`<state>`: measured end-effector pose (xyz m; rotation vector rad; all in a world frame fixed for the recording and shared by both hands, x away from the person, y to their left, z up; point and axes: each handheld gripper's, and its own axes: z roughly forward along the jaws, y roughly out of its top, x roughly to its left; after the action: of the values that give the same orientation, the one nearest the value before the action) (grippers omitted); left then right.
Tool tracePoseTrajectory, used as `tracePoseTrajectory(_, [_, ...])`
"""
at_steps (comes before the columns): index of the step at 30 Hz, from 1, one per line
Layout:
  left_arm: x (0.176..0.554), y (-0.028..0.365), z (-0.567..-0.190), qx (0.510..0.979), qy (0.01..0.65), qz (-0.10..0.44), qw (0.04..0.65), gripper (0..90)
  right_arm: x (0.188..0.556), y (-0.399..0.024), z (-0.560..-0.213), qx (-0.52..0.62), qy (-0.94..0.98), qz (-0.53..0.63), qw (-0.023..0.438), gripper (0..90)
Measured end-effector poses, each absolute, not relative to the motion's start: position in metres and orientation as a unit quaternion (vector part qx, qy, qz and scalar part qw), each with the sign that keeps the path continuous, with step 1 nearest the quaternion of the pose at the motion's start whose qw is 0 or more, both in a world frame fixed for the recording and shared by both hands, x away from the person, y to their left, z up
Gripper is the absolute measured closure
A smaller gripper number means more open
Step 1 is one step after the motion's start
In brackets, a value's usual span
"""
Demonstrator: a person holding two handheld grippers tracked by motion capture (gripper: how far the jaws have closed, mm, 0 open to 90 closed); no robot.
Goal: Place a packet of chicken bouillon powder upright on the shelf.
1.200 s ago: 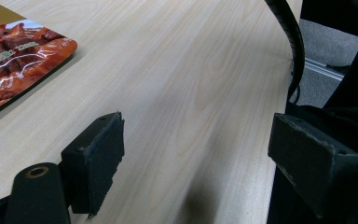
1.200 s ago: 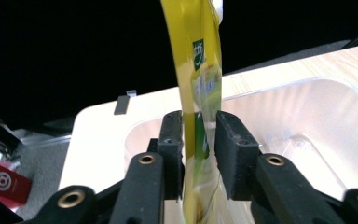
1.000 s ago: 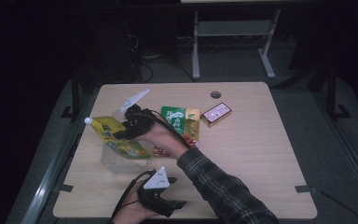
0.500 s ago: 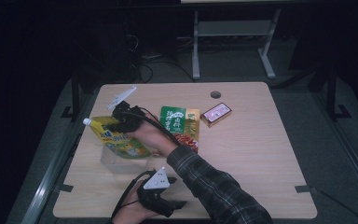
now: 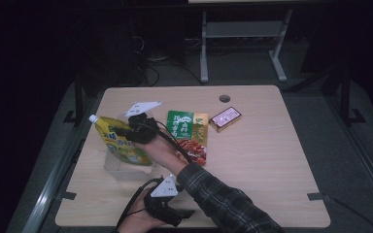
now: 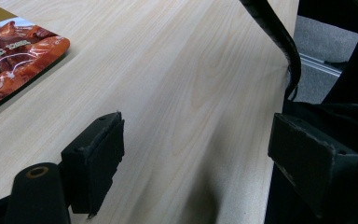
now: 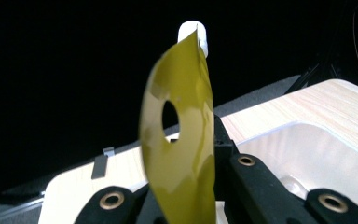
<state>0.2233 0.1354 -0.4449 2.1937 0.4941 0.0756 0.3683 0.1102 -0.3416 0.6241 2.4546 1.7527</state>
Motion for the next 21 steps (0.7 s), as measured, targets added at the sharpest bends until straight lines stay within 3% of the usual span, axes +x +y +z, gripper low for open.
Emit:
tracePoseTrajectory(14, [0.226, 0.138, -0.448, 0.883, 0.197, 0.023, 0.425, 17.4, 0.37, 0.101, -0.364, 0.203, 0.789, 0.58, 0.002, 87.5])
tracePoseTrajectory(18, [0.226, 0.138, -0.448, 0.88, 0.201, 0.023, 0.429, 17.4, 0.37, 0.097, -0.366, 0.193, 0.796, 0.573, 0.0, 82.2])
tracePoseTrajectory(21, [0.227, 0.139, -0.448, 0.882, 0.198, 0.024, 0.426, 17.4, 0.369, 0.092, -0.365, 0.182, 0.803, 0.568, 0.002, 71.4])
